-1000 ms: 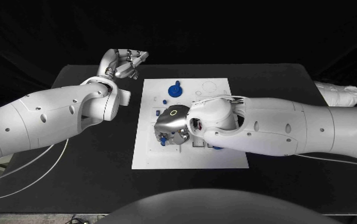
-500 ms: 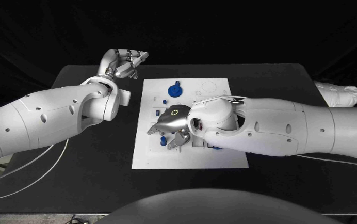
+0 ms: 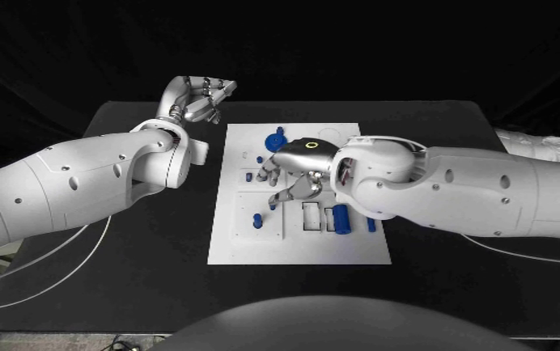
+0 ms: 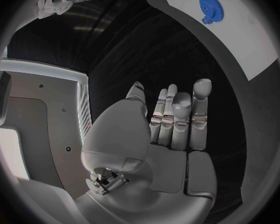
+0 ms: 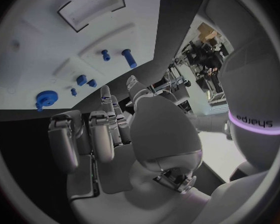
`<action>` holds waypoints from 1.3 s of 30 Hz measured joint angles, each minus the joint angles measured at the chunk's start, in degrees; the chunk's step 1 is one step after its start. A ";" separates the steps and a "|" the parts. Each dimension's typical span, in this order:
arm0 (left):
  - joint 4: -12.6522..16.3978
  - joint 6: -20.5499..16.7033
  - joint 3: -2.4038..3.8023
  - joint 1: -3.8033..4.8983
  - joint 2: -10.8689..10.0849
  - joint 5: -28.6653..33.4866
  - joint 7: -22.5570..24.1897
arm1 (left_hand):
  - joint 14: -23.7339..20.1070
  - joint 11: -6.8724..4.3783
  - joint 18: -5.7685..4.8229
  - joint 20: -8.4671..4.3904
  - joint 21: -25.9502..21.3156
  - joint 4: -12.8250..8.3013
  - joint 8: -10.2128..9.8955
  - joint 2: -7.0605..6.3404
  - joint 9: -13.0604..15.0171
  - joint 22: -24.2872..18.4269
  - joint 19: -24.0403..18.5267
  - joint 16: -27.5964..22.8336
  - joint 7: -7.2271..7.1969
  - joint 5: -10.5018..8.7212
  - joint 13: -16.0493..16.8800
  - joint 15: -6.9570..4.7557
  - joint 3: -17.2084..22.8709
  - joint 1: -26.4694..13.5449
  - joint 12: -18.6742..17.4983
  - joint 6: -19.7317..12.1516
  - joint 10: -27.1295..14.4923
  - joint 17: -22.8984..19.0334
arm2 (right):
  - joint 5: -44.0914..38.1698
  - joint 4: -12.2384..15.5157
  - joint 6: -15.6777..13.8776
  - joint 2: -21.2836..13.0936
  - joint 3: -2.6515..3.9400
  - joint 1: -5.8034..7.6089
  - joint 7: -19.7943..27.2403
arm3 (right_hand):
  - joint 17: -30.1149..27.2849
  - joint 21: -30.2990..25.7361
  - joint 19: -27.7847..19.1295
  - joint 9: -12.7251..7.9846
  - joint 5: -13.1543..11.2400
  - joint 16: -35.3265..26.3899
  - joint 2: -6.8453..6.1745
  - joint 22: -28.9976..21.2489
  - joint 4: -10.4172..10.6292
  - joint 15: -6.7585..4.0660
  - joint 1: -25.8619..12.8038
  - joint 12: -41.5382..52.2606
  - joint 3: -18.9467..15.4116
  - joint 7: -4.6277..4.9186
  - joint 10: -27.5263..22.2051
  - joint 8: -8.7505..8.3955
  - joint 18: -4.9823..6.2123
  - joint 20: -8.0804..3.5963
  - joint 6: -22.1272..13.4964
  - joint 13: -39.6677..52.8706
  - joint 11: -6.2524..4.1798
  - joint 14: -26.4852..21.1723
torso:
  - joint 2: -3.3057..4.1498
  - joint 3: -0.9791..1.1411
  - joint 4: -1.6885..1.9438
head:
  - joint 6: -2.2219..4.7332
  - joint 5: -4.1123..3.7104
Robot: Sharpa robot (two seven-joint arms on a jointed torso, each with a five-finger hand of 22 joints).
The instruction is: Assemble the parts on the task board
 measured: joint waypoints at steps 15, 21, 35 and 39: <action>-1.66 0.30 -0.01 -0.79 2.40 0.00 0.03 | 0.00 0.00 0.00 -0.21 -0.45 -0.07 0.00 0.24 0.08 0.00 0.21 0.00 0.00 0.00 -0.01 0.00 -0.42 0.24 0.00 0.00 0.00 -0.13 | 37.58 7.00 -2.79 -16.90 -0.25 4.61 -5.04 | -0.01 0.00 0.08 1.51 3.64 0.00 5.28 0.04 4.05 -2.10 -4.24 59.52 -8.64 -1.91 -7.20 0.94 0.00 -1.23 -6.13 55.19 -2.57 0.00 | -0.47 -0.18 -0.20 | 0.00 -2.90; -2.04 0.55 -0.01 -0.99 3.20 -0.01 0.04 | 0.00 0.00 0.00 -0.21 -0.45 -0.07 0.00 0.31 0.07 0.00 0.21 0.00 0.00 0.00 -0.01 0.00 -0.42 0.31 0.00 0.00 0.00 -0.13 | 43.10 10.38 -1.66 -21.53 -0.83 4.73 -10.53 | -0.01 0.00 0.11 2.19 8.83 0.00 4.71 0.04 6.27 -2.09 -8.62 80.11 -12.75 -1.71 22.11 2.90 0.00 -1.77 -8.77 69.55 -3.31 0.00 | -0.54 -0.26 -0.24 | 0.00 -4.95; -2.30 0.79 0.00 -1.06 3.46 -0.04 0.06 | 0.00 0.00 0.00 -0.21 -0.44 -0.07 0.00 0.30 0.07 0.00 0.21 0.00 0.00 0.00 0.03 0.00 -0.42 0.30 0.00 0.00 0.00 -0.12 | 46.07 13.16 0.00 -27.25 -1.23 4.51 -21.89 | -0.02 0.00 0.11 9.71 18.87 0.00 3.95 0.03 7.97 0.81 -12.00 80.60 -17.14 1.43 23.05 16.23 0.00 0.92 -6.11 69.57 0.34 0.00 | -0.54 -0.26 -0.25 | 0.00 -7.42; -2.41 0.81 0.00 -1.07 3.55 -0.04 0.06 | 0.00 0.00 0.00 -0.21 -0.44 -0.07 0.00 0.30 0.07 0.00 0.21 0.00 0.00 0.00 0.03 0.00 -0.41 0.30 0.00 0.00 0.00 -0.12 | 46.29 13.22 0.49 -27.47 -1.23 4.35 -24.45 | -0.02 0.00 0.11 10.65 19.18 0.00 4.02 0.03 7.97 0.81 -12.52 80.60 -17.14 1.18 23.04 16.86 0.00 0.92 -5.28 69.57 0.33 0.00 | -0.53 -0.22 -0.21 | 0.00 -7.73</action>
